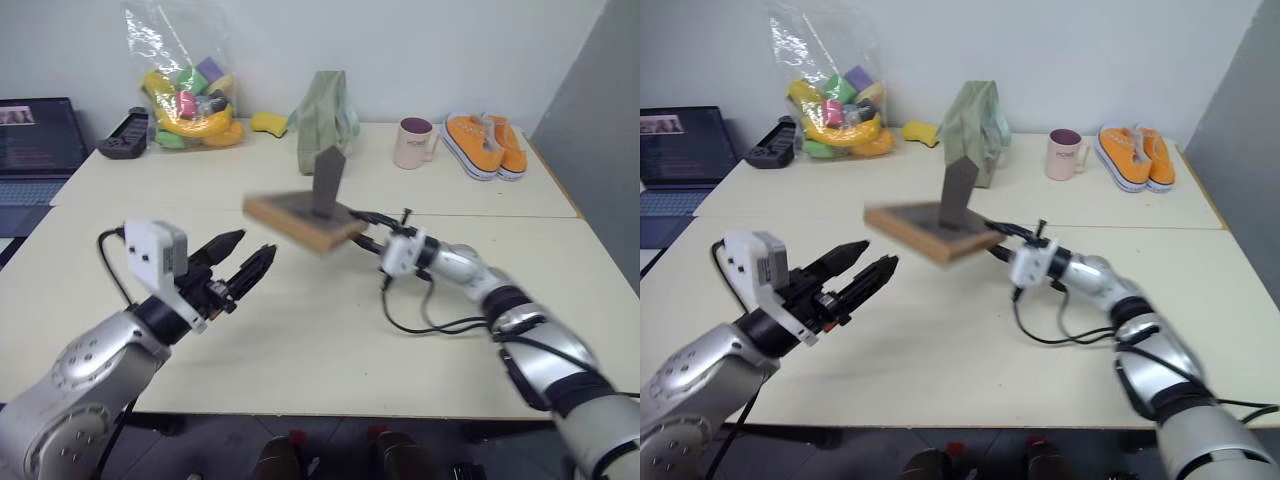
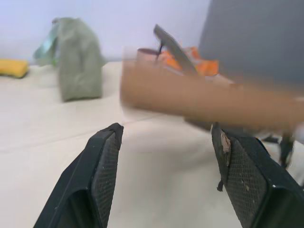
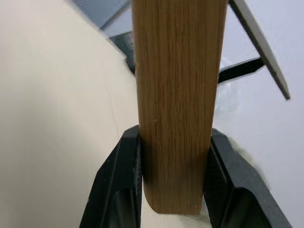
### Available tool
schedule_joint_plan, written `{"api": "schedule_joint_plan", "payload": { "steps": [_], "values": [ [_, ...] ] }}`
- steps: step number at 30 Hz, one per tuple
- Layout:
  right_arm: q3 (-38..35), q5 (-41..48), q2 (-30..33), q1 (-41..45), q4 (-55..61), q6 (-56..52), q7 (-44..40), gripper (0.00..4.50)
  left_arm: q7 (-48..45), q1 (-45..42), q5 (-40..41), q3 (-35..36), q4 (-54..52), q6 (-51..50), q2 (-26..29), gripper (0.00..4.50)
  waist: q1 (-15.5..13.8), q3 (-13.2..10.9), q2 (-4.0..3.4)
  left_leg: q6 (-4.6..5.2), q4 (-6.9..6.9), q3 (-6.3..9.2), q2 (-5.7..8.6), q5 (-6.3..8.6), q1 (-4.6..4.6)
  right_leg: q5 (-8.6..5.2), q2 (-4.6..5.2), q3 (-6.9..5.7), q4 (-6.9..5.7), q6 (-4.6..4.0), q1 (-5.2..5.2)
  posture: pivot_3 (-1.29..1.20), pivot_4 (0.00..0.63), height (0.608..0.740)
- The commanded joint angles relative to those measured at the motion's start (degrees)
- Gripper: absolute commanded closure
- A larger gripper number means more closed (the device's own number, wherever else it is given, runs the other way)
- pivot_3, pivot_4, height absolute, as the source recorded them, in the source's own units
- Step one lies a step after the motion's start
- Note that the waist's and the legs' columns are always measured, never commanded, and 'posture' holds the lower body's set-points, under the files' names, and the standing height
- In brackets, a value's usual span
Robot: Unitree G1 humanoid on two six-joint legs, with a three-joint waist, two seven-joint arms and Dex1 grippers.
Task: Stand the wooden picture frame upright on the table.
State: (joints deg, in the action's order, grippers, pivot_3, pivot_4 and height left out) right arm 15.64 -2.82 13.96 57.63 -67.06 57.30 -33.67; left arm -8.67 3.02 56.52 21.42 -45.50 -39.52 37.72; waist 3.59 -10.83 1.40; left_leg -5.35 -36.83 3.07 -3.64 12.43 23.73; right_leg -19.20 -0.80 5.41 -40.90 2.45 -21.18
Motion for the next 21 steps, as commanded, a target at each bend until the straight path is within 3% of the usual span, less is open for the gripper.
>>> {"api": "schedule_joint_plan", "payload": {
  "steps": [1,10,15,21],
  "values": [
    [-9.7,17.3,-4.5,1.2,5.8,-19.5,-17.4,3.17,2.7,3.2,-2.3,3.2,-3.7,1.5,-0.9,1.32,-0.6,0.0,-0.01,0.00,0.00,0.05,0.03,0.00,0.00,0.00,0.01,-0.05,0.00,0.00,0.01,0.00,0.150,0.740],
    [-15.6,28.7,-8.4,-3.8,14.5,-55.8,-35.2,3.17,2.6,4.4,-2.0,4.7,-4.7,1.7,-0.5,1.32,-1.0,0.0,-0.08,0.00,0.02,-0.01,0.05,0.01,0.05,-0.01,-0.02,0.00,0.03,-0.01,-0.08,0.00,0.150,0.740],
    [-15.0,29.4,-9.0,-9.4,21.1,-62.5,-39.9,3.17,1.1,2.9,-1.7,4.6,-3.5,1.1,1.1,1.32,-0.9,-0.1,-0.09,0.00,0.07,-0.09,0.02,0.01,0.08,-0.02,-0.07,0.06,0.04,0.00,-0.17,0.00,0.150,0.740],
    [-14.1,27.1,-9.5,-14.3,21.8,-62.7,-40.3,3.17,0.4,2.0,-0.3,6.0,-2.5,0.0,3.0,1.32,-0.8,-0.1,-0.09,0.00,0.09,-0.12,0.01,0.01,0.07,-0.03,-0.09,0.09,0.06,0.01,-0.19,0.00,0.150,0.740]
  ]
}}
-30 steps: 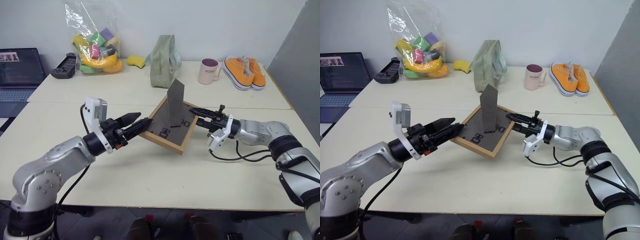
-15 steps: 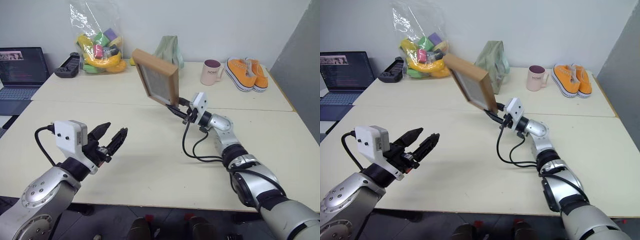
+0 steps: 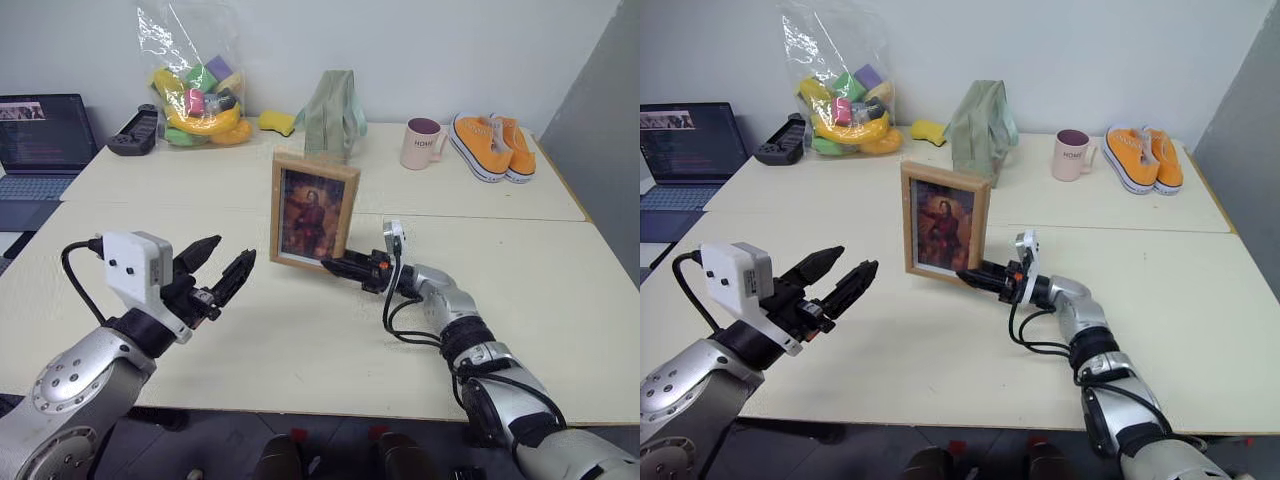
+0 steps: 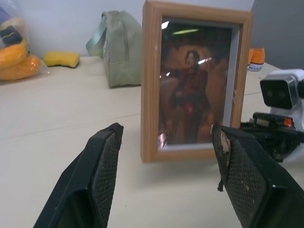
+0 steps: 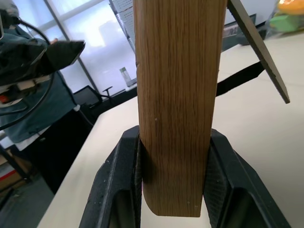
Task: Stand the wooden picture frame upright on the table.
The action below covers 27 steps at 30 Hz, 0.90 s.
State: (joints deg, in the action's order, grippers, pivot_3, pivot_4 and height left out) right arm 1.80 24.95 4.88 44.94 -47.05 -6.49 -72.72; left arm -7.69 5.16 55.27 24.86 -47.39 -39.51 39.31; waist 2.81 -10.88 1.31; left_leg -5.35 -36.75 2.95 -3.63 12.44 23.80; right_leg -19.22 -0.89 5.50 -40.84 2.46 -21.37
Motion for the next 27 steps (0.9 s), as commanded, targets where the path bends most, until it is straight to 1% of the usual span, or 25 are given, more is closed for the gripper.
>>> {"api": "schedule_joint_plan", "payload": {
  "steps": [1,4,11,14,21,27],
  "values": [
    [-0.2,-1.1,-0.5,-2.2,1.4,1.6,-1.3,3.17,-0.7,0.1,1.0,2.8,-0.6,-0.1,1.7,1.32,0.0,0.0,0.01,0.00,0.00,0.00,-0.01,0.00,0.01,0.00,-0.01,0.00,0.01,0.00,-0.01,0.00,0.150,0.740],
    [-0.5,-2.9,-1.3,-3.7,-1.4,4.9,-0.4,3.17,-0.7,2.1,1.4,4.0,-1.0,-0.8,2.2,1.32,0.3,0.0,0.00,0.00,0.03,-0.03,-0.01,0.00,0.00,0.00,-0.01,0.02,0.03,0.00,-0.02,0.00,0.150,0.740],
    [-2.0,-6.0,-1.2,-2.4,-8.3,10.7,1.1,3.17,-7.5,12.2,-1.8,8.7,1.1,-0.1,3.3,1.32,0.4,0.1,0.17,-0.01,0.07,-0.03,-0.04,0.01,-0.07,-0.01,-0.03,0.01,0.09,0.00,0.05,0.00,0.150,0.740],
    [-2.6,-6.6,-1.0,-1.3,-10.4,12.5,1.5,3.17,-10.1,14.8,-2.8,9.8,1.8,0.2,3.4,1.32,0.4,0.2,0.32,-0.01,0.07,-0.01,-0.03,0.01,-0.13,-0.01,-0.03,-0.01,0.11,0.00,0.13,0.00,0.150,0.740],
    [-3.6,-7.5,-0.4,1.0,-14.8,13.9,2.1,3.17,-11.4,14.5,-4.1,9.9,2.3,0.0,3.0,1.32,0.3,0.2,0.35,-0.01,0.10,-0.01,-0.03,0.01,-0.16,-0.02,-0.03,0.01,0.13,0.00,0.15,0.00,0.150,0.740],
    [-4.0,-7.9,-0.1,1.8,-15.3,10.5,-0.2,3.17,-11.2,13.7,-4.6,9.1,1.8,-0.3,2.5,1.32,0.3,0.2,0.35,-0.02,0.12,-0.02,-0.03,0.01,-0.17,-0.01,-0.03,0.02,0.13,0.00,0.15,0.00,0.150,0.740]
  ]
}}
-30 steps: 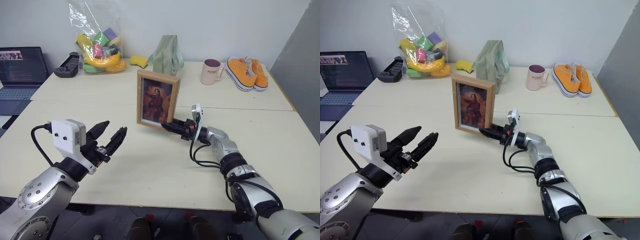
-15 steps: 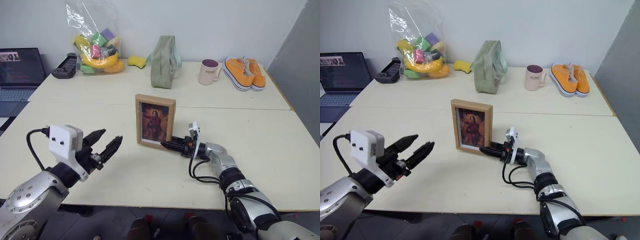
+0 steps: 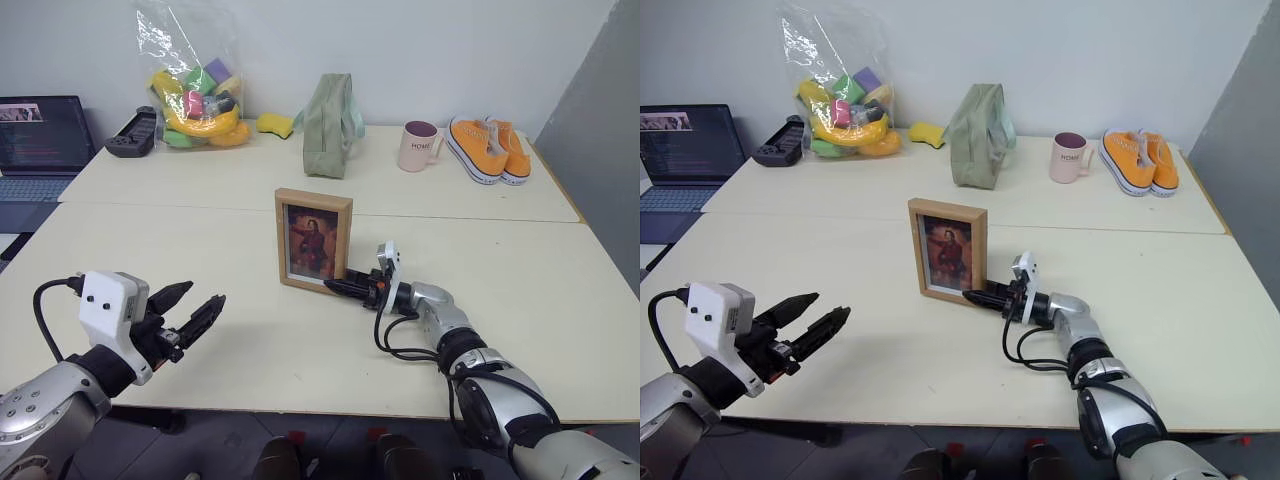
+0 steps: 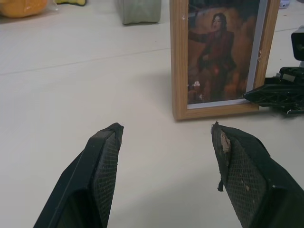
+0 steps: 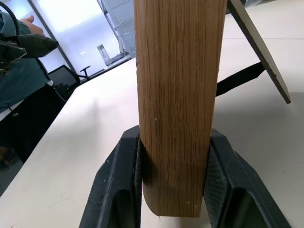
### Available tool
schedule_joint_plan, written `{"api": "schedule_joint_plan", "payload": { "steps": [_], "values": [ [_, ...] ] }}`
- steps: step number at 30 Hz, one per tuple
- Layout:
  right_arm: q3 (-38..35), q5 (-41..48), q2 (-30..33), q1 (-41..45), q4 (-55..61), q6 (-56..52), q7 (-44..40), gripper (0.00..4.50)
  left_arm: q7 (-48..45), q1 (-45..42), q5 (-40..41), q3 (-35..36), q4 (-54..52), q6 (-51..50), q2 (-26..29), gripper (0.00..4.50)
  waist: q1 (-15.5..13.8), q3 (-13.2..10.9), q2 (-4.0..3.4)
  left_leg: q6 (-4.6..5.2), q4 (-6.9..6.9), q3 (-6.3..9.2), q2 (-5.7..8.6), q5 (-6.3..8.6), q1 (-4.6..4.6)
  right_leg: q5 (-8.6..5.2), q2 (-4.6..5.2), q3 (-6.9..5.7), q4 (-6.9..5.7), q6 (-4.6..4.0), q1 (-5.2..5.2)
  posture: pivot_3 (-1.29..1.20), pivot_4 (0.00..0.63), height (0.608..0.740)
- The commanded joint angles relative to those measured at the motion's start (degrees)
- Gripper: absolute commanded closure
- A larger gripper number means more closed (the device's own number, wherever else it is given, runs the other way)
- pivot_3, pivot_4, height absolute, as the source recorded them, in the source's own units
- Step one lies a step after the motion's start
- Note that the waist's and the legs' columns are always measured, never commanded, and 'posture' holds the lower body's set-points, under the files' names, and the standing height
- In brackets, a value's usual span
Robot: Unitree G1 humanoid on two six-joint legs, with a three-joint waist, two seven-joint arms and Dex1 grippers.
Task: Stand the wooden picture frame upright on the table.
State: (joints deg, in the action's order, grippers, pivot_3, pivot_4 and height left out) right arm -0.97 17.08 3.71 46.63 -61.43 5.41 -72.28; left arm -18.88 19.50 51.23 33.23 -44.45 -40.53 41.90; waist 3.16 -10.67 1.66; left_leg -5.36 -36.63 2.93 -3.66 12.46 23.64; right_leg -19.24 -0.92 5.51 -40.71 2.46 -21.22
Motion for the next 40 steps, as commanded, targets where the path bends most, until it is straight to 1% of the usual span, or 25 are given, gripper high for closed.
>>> {"api": "schedule_joint_plan", "payload": {
  "steps": [1,3,8,9,10,11,16,20,24,28,31,36,40],
  "values": [
    [-1.3,-0.3,1.2,0.1,-1.0,-1.5,-0.6,3.17,0.0,-0.8,-0.6,0.7,-1.1,0.7,-0.1,1.32,0.0,0.0,0.00,0.00,0.01,0.00,0.00,0.00,0.00,0.00,0.00,0.00,0.00,0.00,0.00,0.00,0.150,0.740],
    [-1.2,-0.9,1.5,0.2,-1.1,-1.4,0.1,2.52,0.1,-1.2,-0.6,0.4,-1.0,0.6,-0.2,1.31,0.0,0.0,-0.01,0.00,0.03,0.00,0.00,0.00,0.00,0.00,0.00,0.00,0.01,0.00,0.00,0.00,0.150,0.740],
    [-0.9,-1.6,1.8,0.1,-0.9,-0.5,1.1,1.50,0.3,-2.1,-0.5,-0.5,-1.2,0.2,-0.3,1.31,0.1,0.0,-0.04,0.00,0.16,-0.01,0.00,0.00,0.00,0.00,0.01,0.01,0.12,0.00,-0.02,0.00,0.150,0.740],
    [-0.8,-1.9,1.9,0.1,-0.8,-0.3,1.4,1.36,0.4,-2.3,-0.3,-0.6,-1.2,0.1,-0.3,1.31,0.1,0.0,-0.04,0.00,0.21,-0.02,0.00,0.00,0.00,0.00,0.01,0.01,0.14,0.00,-0.05,0.00,0.150,0.740],
    [-0.7,-2.1,1.9,0.1,-0.7,-0.2,1.6,1.03,0.5,-2.5,-0.2,-0.8,-1.2,-0.1,-0.3,1.31,0.1,0.0,-0.04,-0.01,0.24,-0.02,-0.01,0.00,0.00,0.00,0.01,0.00,0.16,0.00,-0.05,0.00,0.150,0.740],
    [-0.5,-2.4,2.0,0.0,-0.7,0.0,1.9,0.86,0.7,-2.9,0.1,-1.1,-1.1,-0.4,-0.3,1.31,0.1,0.0,-0.04,-0.01,0.26,-0.02,-0.01,0.00,0.00,0.00,0.01,0.00,0.17,-0.01,-0.05,0.00,0.150,0.740],
    [2.2,-5.8,4.9,-2.1,4.1,1.4,2.2,0.86,1.3,-6.0,2.3,-2.6,-0.8,-2.3,0.2,1.31,-0.1,0.0,-0.04,-0.01,0.27,-0.01,0.01,0.00,-0.01,0.00,0.02,-0.01,0.20,0.00,-0.01,0.00,0.150,0.740],
    [3.8,-6.8,10.0,-7.1,16.0,-1.5,1.5,0.86,1.0,-9.2,4.5,-3.3,0.3,-3.3,0.4,1.31,-0.7,-0.1,-0.09,-0.01,0.29,0.00,0.02,0.00,0.03,0.00,0.04,-0.02,0.30,0.00,0.01,0.00,0.150,0.740],
    [3.5,-3.7,18.0,-16.0,38.4,-11.3,0.9,0.86,-0.4,-11.0,4.6,-4.7,1.2,-3.8,1.3,1.31,-1.4,-0.1,-0.19,-0.01,0.36,0.00,0.02,0.00,0.10,0.01,0.05,-0.01,0.41,0.01,-0.04,0.00,0.150,0.740],
    [0.7,-2.7,28.5,-24.9,61.2,-19.9,4.1,0.86,-2.4,-12.7,4.9,-5.3,3.3,-3.5,1.5,1.31,-1.3,-0.2,-0.39,-0.01,0.51,-0.02,0.01,-0.01,0.19,0.01,0.05,0.00,0.50,0.01,-0.15,0.00,0.150,0.740],
    [-2.7,0.7,33.9,-29.9,74.2,-27.2,6.6,0.86,-3.4,-13.8,5.0,-6.2,4.4,-3.5,1.3,1.31,-1.0,-0.2,-0.40,-0.01,0.57,-0.03,-0.01,-0.01,0.16,0.01,0.02,0.01,0.57,0.01,-0.15,0.00,0.150,0.740],
    [-6.4,4.3,38.1,-32.3,86.0,-35.0,11.6,0.86,-4.6,-15.3,5.1,-7.5,5.3,-3.6,1.3,1.31,-0.7,-0.2,-0.39,-0.01,0.57,-0.04,-0.02,-0.01,0.17,0.00,0.01,0.05,0.69,0.02,-0.11,0.00,0.150,0.740],
    [-7.0,5.4,38.1,-32.5,88.2,-35.9,14.5,0.86,-5.5,-17.8,6.1,-7.7,6.8,-4.0,1.9,1.31,-0.9,-0.2,-0.37,0.00,0.55,-0.04,0.00,-0.01,0.18,0.01,0.02,0.04,0.72,0.03,-0.10,0.00,0.150,0.740]
  ]
}}
